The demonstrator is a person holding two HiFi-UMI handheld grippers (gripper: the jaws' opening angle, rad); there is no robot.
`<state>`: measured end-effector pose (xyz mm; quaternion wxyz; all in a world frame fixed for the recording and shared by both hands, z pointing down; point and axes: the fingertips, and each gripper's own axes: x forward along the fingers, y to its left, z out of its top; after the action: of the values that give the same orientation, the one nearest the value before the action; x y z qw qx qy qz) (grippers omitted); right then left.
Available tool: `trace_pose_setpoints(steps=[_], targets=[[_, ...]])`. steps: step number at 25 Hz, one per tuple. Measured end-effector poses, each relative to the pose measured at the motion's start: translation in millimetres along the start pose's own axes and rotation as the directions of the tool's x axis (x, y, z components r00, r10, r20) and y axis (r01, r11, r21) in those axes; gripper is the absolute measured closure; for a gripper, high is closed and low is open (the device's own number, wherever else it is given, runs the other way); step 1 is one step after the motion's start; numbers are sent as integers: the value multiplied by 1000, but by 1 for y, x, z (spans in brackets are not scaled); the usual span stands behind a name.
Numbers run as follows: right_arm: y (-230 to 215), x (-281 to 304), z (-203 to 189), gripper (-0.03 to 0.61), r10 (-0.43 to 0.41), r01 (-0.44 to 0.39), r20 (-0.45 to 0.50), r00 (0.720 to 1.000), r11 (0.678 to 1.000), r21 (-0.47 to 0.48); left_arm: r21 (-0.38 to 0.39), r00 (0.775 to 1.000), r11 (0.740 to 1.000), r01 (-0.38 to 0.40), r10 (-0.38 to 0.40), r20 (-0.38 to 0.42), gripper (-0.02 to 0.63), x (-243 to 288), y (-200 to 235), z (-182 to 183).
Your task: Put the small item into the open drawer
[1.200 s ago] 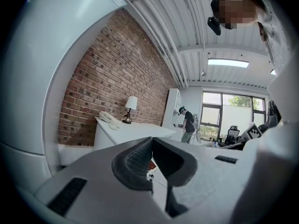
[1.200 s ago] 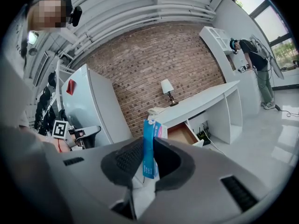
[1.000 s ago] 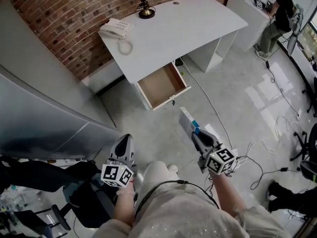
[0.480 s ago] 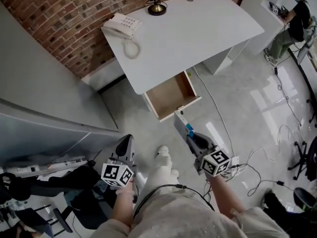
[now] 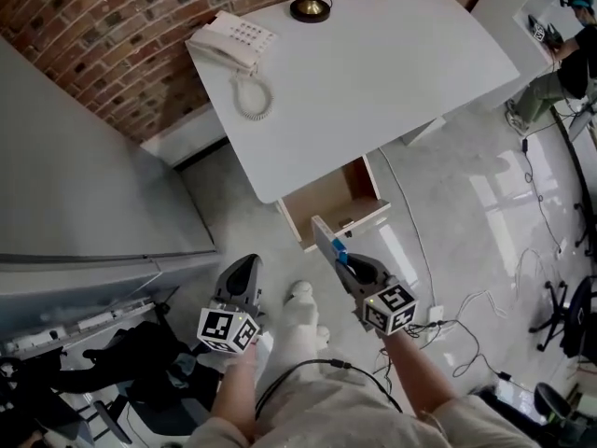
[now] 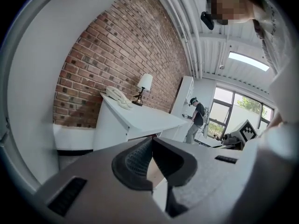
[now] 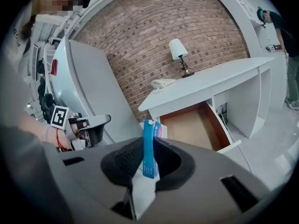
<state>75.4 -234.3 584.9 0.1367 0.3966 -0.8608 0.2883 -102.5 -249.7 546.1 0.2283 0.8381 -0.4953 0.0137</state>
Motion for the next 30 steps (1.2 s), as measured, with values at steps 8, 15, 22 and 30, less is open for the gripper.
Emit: trace_pose_setpoints(steps=[8, 15, 22, 30], targets=[[-20, 58, -17, 508, -33, 13, -141, 990, 989, -146, 12, 999, 1000, -15, 16, -48, 607, 33, 27, -26], [-29, 100, -35, 506, -57, -25, -279, 958, 959, -283, 0, 998, 1000, -3, 3, -60, 607, 49, 39, -43], [-44, 125, -55, 505, -100, -33, -372, 923, 942, -335, -13, 997, 1000, -11, 10, -71, 607, 58, 51, -62], [-49, 146, -68, 503, -90, -76, -439, 894, 936, -345, -26, 997, 1000, -17, 15, -70, 607, 65, 51, -74]])
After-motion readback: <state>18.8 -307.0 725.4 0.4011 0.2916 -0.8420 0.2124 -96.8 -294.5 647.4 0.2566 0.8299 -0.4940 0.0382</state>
